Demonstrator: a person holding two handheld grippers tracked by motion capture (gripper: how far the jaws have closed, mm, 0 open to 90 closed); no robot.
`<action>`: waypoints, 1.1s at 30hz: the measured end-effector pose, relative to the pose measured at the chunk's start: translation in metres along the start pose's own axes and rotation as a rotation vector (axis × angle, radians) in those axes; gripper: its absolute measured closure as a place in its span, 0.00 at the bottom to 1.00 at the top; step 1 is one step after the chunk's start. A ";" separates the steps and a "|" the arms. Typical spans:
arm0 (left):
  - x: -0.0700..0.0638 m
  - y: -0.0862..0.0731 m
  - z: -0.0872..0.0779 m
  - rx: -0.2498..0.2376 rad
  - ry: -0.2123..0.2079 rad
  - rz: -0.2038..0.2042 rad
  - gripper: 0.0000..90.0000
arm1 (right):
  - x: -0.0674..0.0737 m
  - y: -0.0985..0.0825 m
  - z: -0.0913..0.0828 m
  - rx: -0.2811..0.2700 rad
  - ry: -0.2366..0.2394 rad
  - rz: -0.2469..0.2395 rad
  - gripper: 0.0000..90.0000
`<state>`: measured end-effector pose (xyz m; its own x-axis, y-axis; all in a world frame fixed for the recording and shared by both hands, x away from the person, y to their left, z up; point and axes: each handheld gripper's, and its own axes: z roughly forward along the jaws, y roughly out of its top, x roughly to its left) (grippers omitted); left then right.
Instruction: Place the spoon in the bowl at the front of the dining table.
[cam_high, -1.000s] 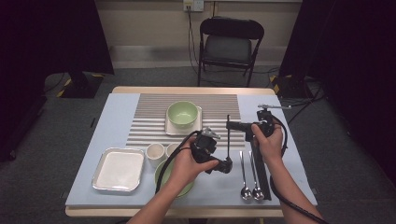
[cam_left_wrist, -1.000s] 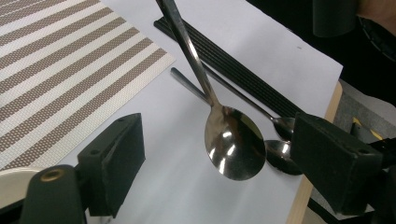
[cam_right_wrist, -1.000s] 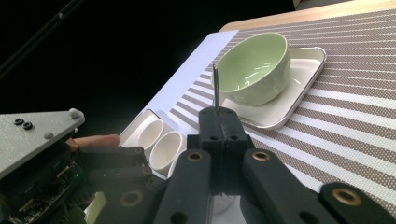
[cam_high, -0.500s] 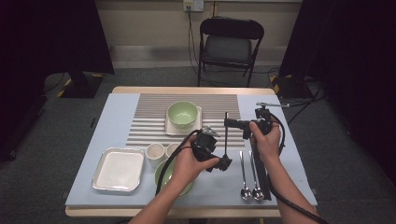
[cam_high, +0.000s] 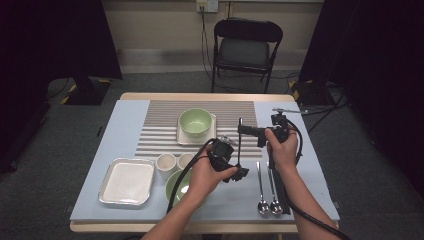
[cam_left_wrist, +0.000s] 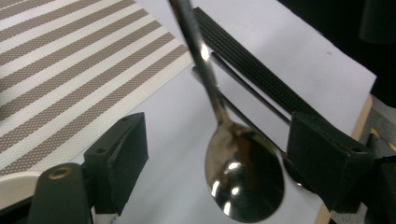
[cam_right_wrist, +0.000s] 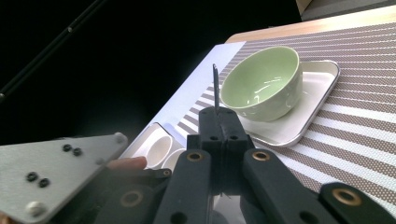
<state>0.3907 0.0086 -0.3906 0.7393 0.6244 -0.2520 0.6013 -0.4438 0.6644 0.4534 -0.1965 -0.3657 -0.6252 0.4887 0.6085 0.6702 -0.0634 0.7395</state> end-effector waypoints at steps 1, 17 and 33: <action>0.001 0.000 0.000 0.007 0.008 0.007 0.23 | 0.001 0.000 0.000 0.003 0.002 0.008 1.00; 0.005 0.002 -0.006 0.021 0.078 0.034 0.25 | -0.005 0.003 -0.012 -0.040 0.006 0.050 1.00; 0.014 0.000 -0.017 0.041 0.159 0.070 0.28 | -0.010 0.004 -0.017 -0.063 0.008 0.085 1.00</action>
<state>0.3955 0.0283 -0.3818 0.7246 0.6833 -0.0894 0.5643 -0.5139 0.6461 0.4558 -0.2168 -0.3637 -0.5707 0.4726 0.6716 0.6945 -0.1587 0.7018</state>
